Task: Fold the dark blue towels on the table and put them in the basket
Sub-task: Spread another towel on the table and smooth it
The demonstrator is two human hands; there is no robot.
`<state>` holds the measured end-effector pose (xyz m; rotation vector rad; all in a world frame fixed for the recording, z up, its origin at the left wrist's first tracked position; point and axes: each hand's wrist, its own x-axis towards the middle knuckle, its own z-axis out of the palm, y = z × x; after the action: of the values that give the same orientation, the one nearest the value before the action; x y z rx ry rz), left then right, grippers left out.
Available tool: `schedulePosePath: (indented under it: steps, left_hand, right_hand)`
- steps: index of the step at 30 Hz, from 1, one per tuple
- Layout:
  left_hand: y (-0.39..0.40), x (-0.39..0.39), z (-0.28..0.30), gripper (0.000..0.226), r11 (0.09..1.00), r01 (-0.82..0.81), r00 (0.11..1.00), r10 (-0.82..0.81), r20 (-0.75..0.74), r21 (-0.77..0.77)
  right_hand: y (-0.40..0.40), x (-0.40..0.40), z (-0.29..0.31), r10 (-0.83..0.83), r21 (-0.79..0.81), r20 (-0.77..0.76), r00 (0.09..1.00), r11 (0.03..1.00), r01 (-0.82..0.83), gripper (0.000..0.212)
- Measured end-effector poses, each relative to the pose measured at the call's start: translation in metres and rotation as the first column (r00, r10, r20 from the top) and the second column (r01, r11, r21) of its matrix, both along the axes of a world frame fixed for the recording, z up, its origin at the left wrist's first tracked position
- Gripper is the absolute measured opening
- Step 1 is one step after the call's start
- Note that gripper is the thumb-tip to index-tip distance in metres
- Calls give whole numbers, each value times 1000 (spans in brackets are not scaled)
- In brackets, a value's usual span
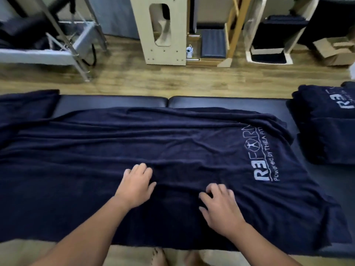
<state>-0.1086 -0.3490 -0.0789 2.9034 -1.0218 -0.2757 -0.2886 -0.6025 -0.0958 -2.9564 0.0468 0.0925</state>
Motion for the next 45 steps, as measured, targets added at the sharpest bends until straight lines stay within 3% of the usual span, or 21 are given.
schedulePosePath:
  steps: [3, 6, 10, 14, 17, 21, 24, 29, 34, 38, 45]
  left_hand:
    - [57, -8, 2, 27, 991, 60, 994, -48, -101, 118]
    - [99, -15, 6, 39, 986, 81, 972, -45, -230, 147]
    - [138, -30, 13, 54, 927, 272, 936, -191, -297, 259]
    - [147, -41, 18, 33, 873, 384, 914, -313, -258, 300]
    - [143, -44, 22, 23, 849, 417, 898, -330, -292, 324]
    - [136, -42, 32, 21, 880, 370, 835, -175, -522, 297]
    - [131, -31, 35, 29, 933, 284, 768, -84, -635, 220]
    - [109, -3, 25, 18, 995, 70, 909, -35, -416, 70]
    - [74, 31, 25, 25, 1000, -12, 946, 20, -324, 28]
    - [41, 70, 24, 35, 996, -89, 914, 83, -397, 3]
    - [-17, 137, 22, 25, 971, -236, 851, 193, -488, -28]
  right_hand:
    - [32, -12, -3, 171, 26, -43, 984, 985, -170, 35]
    - [60, -15, -2, 227, 27, -89, 970, 974, -225, 48]
    - [86, -17, 7, 238, -46, -154, 959, 968, -248, 46]
    - [95, -26, 8, 250, -77, -134, 959, 962, -262, 27]
    - [104, -27, 9, 176, -69, -191, 966, 979, -192, 29]
    - [117, -24, 24, 167, 36, -446, 879, 985, -169, 16]
    - [120, -19, 34, 146, 123, -530, 835, 988, -95, 24]
    - [101, -2, 35, -51, 75, -410, 911, 993, 89, 22]
    - [65, 30, 39, -214, 28, -343, 914, 971, 238, 34]
    - [31, 68, 36, -293, 129, -331, 897, 927, 351, 43]
    - [-16, 149, 28, -389, 288, -273, 880, 839, 461, 40]
